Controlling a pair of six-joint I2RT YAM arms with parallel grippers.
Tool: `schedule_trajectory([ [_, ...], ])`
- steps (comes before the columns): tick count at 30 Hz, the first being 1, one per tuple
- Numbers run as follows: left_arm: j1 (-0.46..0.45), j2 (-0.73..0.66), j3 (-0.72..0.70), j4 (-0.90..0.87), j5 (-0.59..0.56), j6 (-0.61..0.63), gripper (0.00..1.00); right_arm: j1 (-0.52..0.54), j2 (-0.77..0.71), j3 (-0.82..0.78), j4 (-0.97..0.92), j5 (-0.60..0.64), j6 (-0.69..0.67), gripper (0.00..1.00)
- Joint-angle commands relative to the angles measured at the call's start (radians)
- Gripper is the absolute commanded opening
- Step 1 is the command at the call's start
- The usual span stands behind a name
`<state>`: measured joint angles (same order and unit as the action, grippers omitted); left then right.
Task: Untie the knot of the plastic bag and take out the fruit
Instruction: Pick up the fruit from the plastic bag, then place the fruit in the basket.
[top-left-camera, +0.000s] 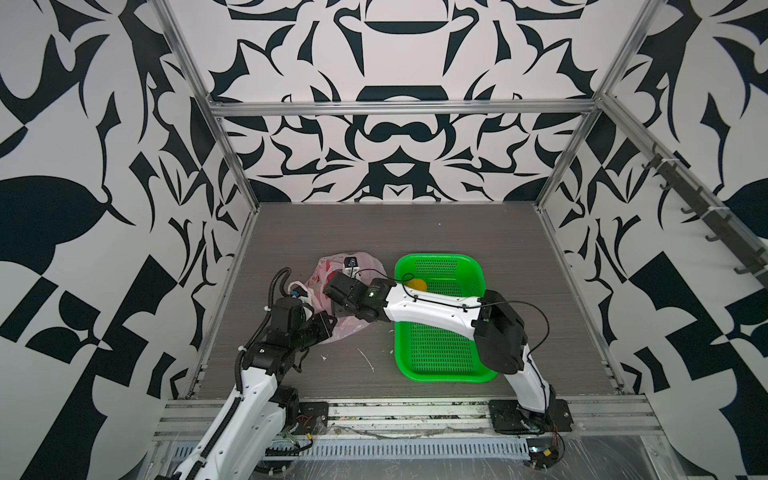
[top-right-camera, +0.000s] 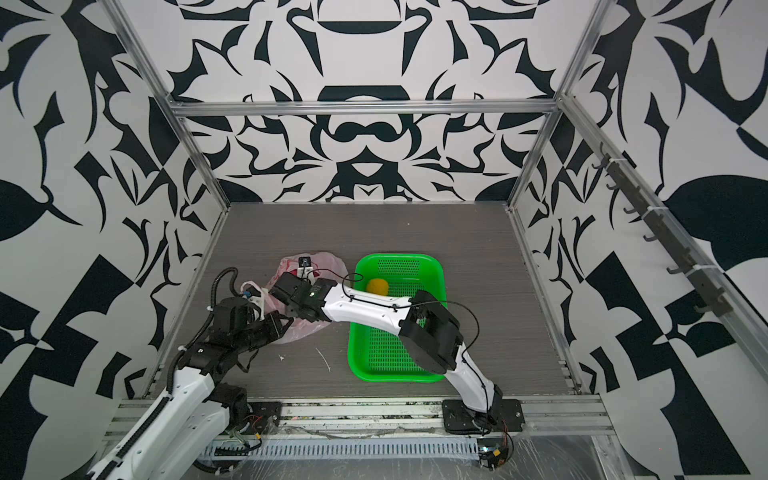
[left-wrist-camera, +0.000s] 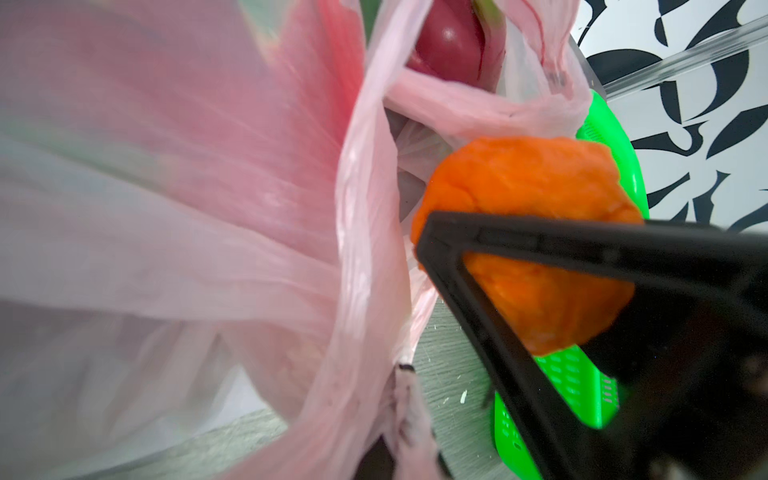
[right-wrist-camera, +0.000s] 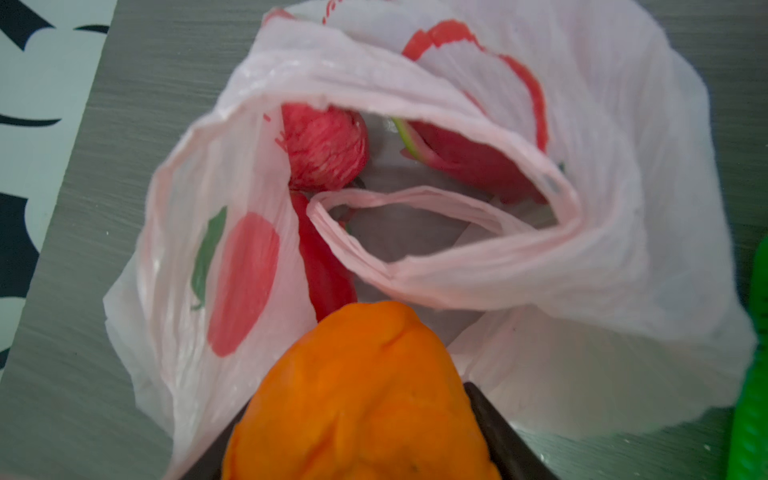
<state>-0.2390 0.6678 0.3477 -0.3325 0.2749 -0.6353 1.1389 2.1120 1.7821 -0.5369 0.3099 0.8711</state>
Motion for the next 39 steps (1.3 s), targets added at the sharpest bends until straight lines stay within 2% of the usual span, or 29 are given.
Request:
schedule_trajectory([
  [1,-0.004,-0.016,0.028,-0.040,-0.037,-0.001,0.00,0.005,-0.090,-0.023,0.017,-0.013,-0.061,0.39],
  [11,-0.004,-0.031,0.044,-0.074,-0.093,0.035,0.00,0.009,-0.227,-0.062,-0.052,0.024,-0.215,0.38],
  [22,-0.003,-0.066,0.043,-0.088,-0.155,0.057,0.00,-0.017,-0.426,-0.206,-0.074,0.097,-0.354,0.37],
  [29,-0.003,-0.068,0.044,-0.087,-0.148,0.065,0.00,-0.084,-0.517,-0.283,-0.078,0.106,-0.394,0.37],
  [39,-0.003,-0.080,0.042,-0.088,-0.147,0.066,0.00,-0.228,-0.580,-0.378,-0.058,0.052,-0.425,0.36],
])
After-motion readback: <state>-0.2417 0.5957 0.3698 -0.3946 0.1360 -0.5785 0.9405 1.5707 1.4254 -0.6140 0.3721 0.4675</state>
